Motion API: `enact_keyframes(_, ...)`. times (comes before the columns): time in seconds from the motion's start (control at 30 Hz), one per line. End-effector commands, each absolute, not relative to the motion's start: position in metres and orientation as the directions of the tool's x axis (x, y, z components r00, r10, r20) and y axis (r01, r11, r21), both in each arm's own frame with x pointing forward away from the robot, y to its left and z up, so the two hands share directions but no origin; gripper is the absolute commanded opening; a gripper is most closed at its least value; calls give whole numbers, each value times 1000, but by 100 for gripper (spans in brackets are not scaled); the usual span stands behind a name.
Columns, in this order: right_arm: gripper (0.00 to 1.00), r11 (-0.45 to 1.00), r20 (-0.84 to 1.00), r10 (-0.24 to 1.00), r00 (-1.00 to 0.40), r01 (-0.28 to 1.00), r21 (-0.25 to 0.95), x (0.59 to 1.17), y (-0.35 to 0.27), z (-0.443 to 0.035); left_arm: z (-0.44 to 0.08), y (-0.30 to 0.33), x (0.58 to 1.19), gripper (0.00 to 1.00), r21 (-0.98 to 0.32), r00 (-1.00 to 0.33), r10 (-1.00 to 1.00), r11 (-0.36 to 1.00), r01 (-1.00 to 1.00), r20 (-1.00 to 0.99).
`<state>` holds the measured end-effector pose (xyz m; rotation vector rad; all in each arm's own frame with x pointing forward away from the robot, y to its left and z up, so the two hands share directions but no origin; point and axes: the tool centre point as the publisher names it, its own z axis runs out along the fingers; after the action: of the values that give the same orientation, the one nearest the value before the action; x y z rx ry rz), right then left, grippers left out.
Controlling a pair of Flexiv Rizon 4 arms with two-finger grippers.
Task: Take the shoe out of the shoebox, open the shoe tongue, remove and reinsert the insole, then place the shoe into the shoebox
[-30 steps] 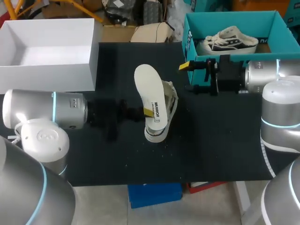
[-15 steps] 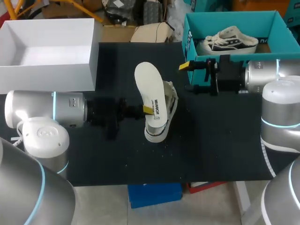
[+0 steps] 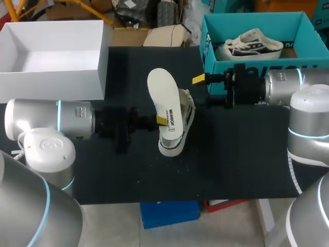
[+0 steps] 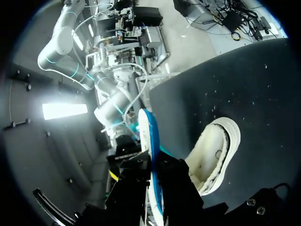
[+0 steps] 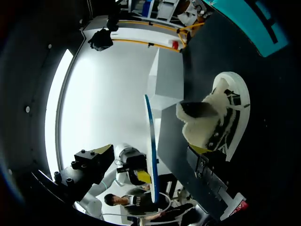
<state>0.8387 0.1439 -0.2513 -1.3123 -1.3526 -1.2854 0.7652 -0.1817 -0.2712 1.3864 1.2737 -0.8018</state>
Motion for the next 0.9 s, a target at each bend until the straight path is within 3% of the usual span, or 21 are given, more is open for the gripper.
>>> enact_keyframes(0.03, 100, 42, 988, 78, -132, 991, 129, 841, 146, -265, -272, -183, 765, 0, 249, 213, 270, 109, 962, -939)
enact_keyframes(0.17, 100, 74, 987, 45, -155, 986, 151, 837, 153, -262, -272, -183, 765, 0, 249, 213, 270, 109, 962, -939)
enact_keyframes(0.2, 92, 75, 986, 35, -160, 985, 157, 836, 156, -260, -272, -183, 765, 0, 249, 213, 270, 109, 962, -939)
enact_keyframes(0.23, 91, 77, 986, 37, -161, 984, 158, 835, 157, -259, -272, -183, 765, 0, 249, 213, 270, 109, 962, -939)
enact_keyframes(0.3, 98, 92, 983, 53, -175, 981, 170, 833, 163, -259, -272, -183, 765, 0, 249, 213, 270, 109, 962, -939)
enact_keyframes(0.57, 99, 113, 973, 141, -184, 979, 169, 821, 182, -262, -272, -183, 765, 0, 249, 213, 270, 109, 962, -939)
enact_keyframes(0.7, 87, 113, 971, 152, -183, 979, 167, 817, 191, -264, -272, -183, 765, 0, 249, 213, 270, 109, 962, -939)
enact_keyframes(0.77, 86, 109, 972, 154, -175, 981, 159, 815, 196, -266, -272, -183, 765, 0, 249, 213, 270, 109, 962, -939)
enact_keyframes(0.9, 70, 106, 974, 160, -163, 983, 148, 810, 207, -271, -272, -183, 765, 0, 249, 213, 270, 109, 962, -939)
